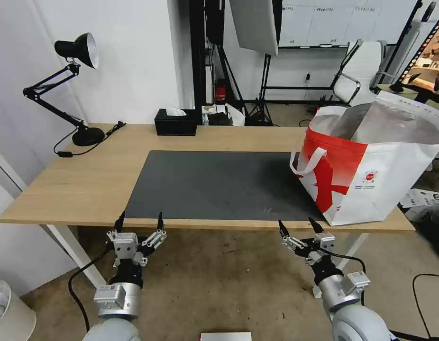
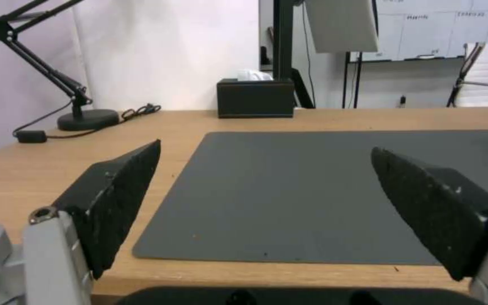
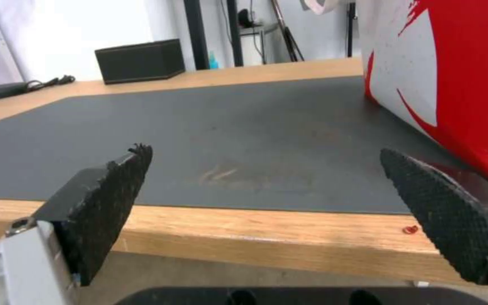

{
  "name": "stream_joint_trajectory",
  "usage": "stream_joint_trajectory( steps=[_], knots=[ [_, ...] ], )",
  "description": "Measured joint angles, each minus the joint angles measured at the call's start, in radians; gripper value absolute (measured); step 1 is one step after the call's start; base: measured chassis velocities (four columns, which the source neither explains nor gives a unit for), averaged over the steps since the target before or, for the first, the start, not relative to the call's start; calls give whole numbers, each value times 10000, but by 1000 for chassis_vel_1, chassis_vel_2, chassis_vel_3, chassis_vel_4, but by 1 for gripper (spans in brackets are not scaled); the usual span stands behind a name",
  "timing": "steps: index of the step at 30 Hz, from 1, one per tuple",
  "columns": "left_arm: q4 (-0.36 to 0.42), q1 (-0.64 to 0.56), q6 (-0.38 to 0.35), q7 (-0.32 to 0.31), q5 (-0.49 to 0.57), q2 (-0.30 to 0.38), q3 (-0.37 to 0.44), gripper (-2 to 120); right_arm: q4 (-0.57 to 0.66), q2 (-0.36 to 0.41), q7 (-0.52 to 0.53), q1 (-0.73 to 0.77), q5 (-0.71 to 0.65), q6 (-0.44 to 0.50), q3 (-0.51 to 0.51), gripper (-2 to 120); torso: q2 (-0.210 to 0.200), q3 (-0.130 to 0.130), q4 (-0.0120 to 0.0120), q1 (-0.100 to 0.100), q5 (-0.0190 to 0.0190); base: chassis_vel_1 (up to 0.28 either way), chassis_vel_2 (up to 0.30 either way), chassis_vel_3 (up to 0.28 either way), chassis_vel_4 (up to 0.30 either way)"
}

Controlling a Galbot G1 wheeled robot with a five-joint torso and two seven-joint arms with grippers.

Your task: Pick up the trash from the table and place it into the takeout bag.

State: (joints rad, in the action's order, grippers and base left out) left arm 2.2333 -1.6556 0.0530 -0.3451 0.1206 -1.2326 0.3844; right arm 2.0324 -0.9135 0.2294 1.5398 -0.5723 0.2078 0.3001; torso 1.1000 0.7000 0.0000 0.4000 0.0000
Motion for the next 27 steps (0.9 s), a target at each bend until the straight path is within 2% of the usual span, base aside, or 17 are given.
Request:
stream_joint_trajectory(
  steps=[27],
  knots=[
    [-21,33,-14,-4,34,14,-23,100,0,0,0,0,0,0,0,100,-1,0,0,0,0,0,0,0,0]
  ],
)
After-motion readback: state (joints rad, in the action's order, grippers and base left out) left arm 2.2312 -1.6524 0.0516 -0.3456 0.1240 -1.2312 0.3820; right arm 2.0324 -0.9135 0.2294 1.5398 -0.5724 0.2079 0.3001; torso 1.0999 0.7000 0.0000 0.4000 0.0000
